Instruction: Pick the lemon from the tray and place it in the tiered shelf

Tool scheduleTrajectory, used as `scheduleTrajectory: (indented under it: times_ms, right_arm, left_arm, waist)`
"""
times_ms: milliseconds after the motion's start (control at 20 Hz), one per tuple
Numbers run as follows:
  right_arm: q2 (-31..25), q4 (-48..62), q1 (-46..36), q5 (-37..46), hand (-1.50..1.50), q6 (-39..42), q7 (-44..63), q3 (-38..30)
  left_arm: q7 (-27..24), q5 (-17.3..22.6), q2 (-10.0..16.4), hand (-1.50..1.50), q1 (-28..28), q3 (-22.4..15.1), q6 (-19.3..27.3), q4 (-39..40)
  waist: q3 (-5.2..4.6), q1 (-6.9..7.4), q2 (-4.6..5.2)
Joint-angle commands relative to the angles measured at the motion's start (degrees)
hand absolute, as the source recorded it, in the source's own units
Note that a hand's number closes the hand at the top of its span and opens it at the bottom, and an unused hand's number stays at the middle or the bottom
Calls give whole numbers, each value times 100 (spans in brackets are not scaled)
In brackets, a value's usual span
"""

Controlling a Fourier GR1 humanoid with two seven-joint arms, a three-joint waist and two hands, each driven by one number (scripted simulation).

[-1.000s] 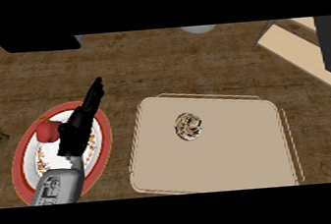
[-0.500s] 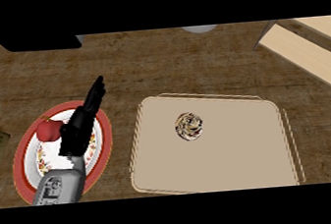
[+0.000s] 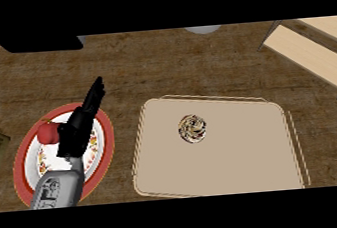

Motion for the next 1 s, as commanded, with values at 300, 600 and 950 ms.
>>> scheduleTrajectory:
  times_ms: [300,600,950]
  right_arm:
    - [-259,46,582,998,-150,381,1802,24]
    - [-185,-281,483,696,-150,69,1588,-239]
    - [361,-1236,556,193,-150,-40,1190,-354]
  left_arm:
    - [-146,-178,-146,0,60,-101,188,97]
    - [-24,-70,-83,0,-67,28,118,136]
    - [-211,5,94,0,33,148,-23,125]
  waist:
    - [-8,-95,-27]
    - [-3,-82,-22]
    - [-7,-183,-75]
